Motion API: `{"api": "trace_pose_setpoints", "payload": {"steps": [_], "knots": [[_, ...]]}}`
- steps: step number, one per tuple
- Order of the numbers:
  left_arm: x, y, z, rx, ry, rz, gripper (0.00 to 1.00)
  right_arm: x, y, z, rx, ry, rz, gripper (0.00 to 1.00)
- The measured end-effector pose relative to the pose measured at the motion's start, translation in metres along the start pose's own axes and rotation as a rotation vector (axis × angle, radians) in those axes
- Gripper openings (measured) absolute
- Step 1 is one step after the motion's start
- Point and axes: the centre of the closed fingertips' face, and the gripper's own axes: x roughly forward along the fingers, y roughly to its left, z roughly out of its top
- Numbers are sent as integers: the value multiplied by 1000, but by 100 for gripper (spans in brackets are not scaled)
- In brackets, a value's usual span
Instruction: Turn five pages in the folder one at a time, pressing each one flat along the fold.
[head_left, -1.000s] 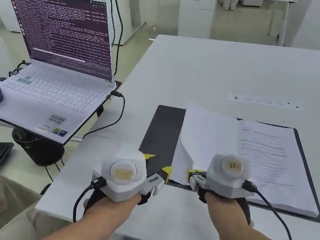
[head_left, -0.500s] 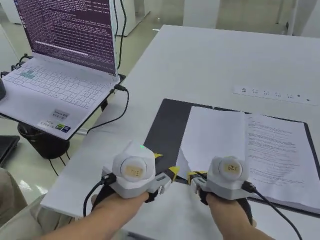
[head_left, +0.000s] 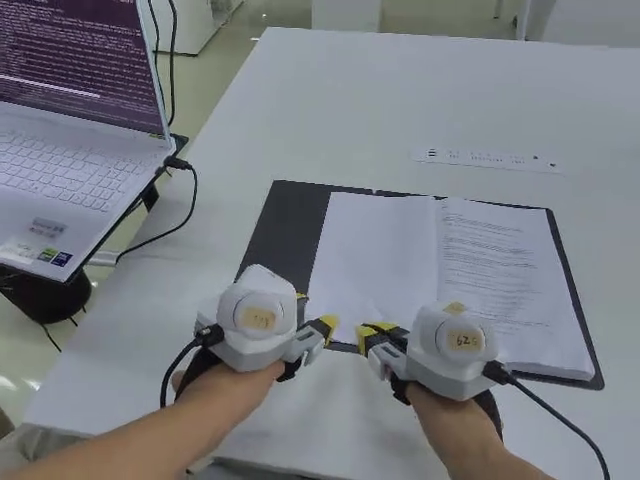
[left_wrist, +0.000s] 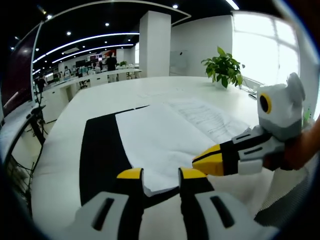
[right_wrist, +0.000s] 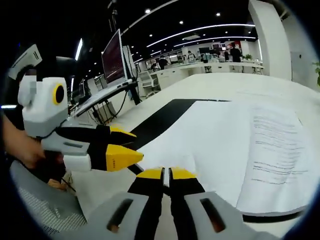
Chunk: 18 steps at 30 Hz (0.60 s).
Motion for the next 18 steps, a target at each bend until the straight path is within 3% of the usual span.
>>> {"api": "trace_pose_setpoints", "payload": {"steps": [4, 10, 11, 14, 18], "knots": [[14, -6, -14, 3, 40, 0, 26, -8, -26, 8, 14, -16, -35, 0], [20, -2, -33, -10, 79, 40, 26, -11, -52, 21, 46, -38, -67, 0], [20, -2, -31, 4, 57, 48, 26, -10, -58, 24, 49, -43, -70, 0], [19, -2, -32, 3, 57, 53, 24, -6, -69, 29, 63, -50, -78, 0], [19, -1, -34, 3, 26, 58, 24, 1, -88, 41, 100, -64, -80, 0]]}}
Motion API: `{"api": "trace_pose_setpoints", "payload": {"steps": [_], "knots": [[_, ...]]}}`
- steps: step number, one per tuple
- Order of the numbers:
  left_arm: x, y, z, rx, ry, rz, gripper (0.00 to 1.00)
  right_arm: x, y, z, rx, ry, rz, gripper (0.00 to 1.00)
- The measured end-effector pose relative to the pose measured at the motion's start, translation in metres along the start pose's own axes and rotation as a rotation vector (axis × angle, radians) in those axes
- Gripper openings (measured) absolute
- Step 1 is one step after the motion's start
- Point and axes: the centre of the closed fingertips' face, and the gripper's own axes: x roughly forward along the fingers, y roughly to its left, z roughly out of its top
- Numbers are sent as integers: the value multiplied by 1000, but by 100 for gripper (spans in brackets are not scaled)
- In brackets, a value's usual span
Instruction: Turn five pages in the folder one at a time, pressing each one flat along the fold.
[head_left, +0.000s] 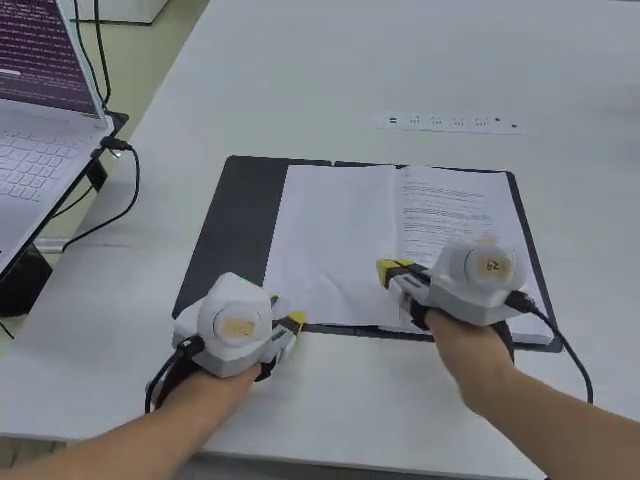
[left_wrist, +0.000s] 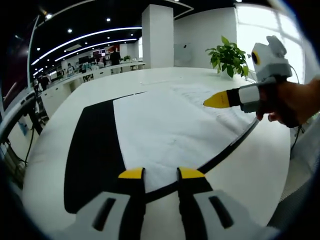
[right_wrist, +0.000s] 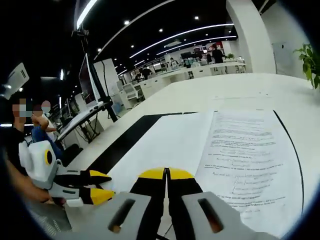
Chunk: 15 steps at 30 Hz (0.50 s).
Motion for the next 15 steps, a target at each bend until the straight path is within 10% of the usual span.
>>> {"api": "trace_pose_setpoints", "payload": {"steps": [15], "knots": [[1, 0, 0, -10, -50, 13, 24, 37, -45, 20, 100, 6, -19, 0]]}}
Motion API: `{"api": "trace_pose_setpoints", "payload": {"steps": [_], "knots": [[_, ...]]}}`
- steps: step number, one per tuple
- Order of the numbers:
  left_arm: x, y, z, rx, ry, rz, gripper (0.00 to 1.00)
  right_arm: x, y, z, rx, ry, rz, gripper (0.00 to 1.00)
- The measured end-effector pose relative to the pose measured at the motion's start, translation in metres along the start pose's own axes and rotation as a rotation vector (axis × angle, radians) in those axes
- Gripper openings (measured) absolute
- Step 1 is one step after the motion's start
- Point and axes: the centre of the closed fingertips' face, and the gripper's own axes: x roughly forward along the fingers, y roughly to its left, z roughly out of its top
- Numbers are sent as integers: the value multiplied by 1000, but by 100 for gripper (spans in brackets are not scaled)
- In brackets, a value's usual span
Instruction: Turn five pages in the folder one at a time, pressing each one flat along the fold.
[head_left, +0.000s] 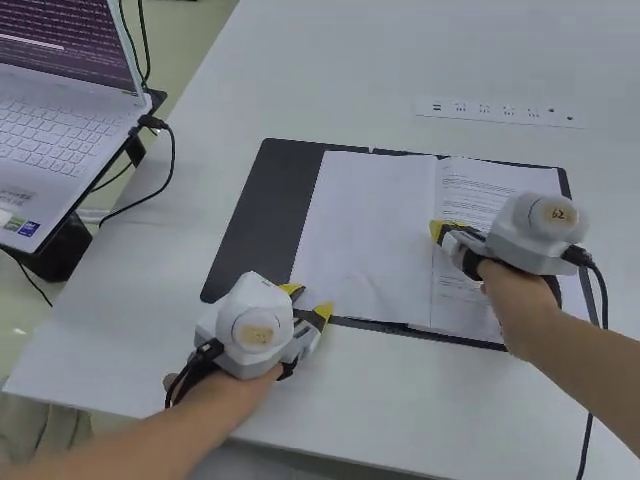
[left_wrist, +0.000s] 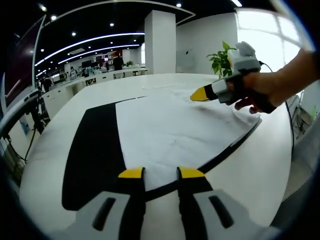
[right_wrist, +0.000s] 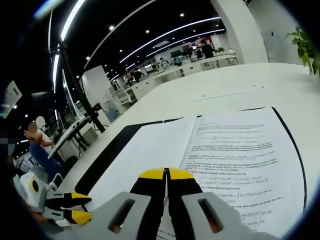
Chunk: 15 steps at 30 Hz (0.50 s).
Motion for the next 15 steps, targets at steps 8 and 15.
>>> {"api": "trace_pose_setpoints", "payload": {"steps": [8, 15], "knots": [[2, 1, -1, -3, -7, 4, 24, 16, 0, 1, -26, 20, 13, 0], [2, 1, -2, -6, -18, 4, 24, 31, -9, 12, -52, 15, 1, 0]]}}
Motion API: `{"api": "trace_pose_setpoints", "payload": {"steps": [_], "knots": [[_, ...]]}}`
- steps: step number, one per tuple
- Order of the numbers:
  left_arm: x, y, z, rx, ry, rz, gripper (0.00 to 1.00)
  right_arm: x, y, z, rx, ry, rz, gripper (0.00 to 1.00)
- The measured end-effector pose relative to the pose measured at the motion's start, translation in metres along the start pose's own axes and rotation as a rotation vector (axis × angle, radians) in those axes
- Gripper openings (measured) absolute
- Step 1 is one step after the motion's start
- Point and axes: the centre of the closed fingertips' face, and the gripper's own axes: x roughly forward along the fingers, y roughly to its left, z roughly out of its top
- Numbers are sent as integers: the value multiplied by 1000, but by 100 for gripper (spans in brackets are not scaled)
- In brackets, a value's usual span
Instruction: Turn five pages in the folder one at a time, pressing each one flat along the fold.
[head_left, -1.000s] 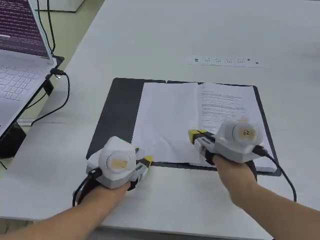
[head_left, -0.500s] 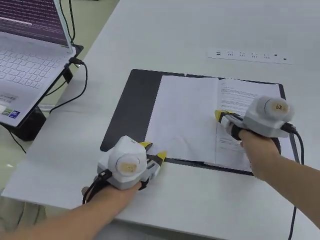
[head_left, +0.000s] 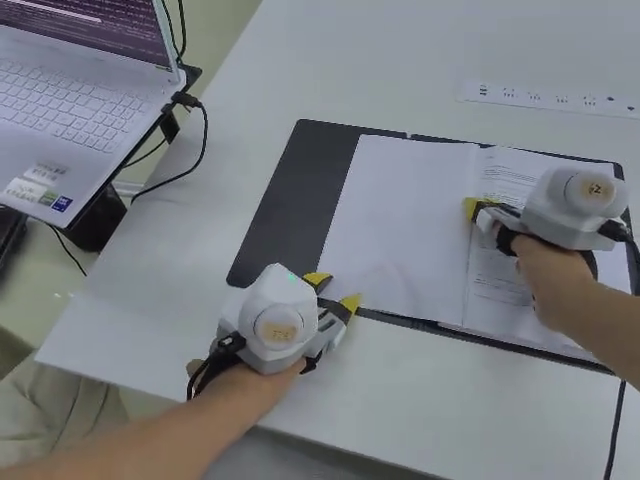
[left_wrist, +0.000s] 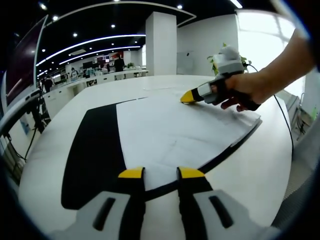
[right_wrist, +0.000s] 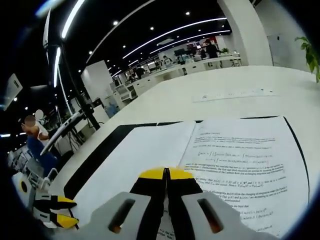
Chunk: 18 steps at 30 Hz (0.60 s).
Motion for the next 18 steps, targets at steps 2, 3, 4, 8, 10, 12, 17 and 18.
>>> {"api": "trace_pose_setpoints", "payload": {"steps": [2, 3, 4, 8, 10, 12, 17, 18], "knots": [[0, 0, 0, -2, -2, 0, 24, 3, -2, 4, 1, -5, -4, 0], [0, 0, 0, -2, -2, 0, 24, 4, -2, 5, -1, -8, -5, 0], [0, 0, 0, -1, -3, 0, 24, 6, -2, 8, -3, -8, -8, 0], [-1, 0, 0, -2, -9, 0, 24, 18, -12, 13, -23, -7, -16, 0], [-2, 0, 1, -5, -13, 1, 24, 25, -19, 17, -29, -1, -19, 0], [-2, 0, 1, -6, -15, 2, 24, 30, -22, 20, -44, 1, -21, 0], [-2, 0, 2, -15, -16, 3, 24, 49, -32, 28, -70, -1, -26, 0], [-2, 0, 2, -11, -16, 2, 24, 56, -35, 30, -73, -1, -28, 0]]}}
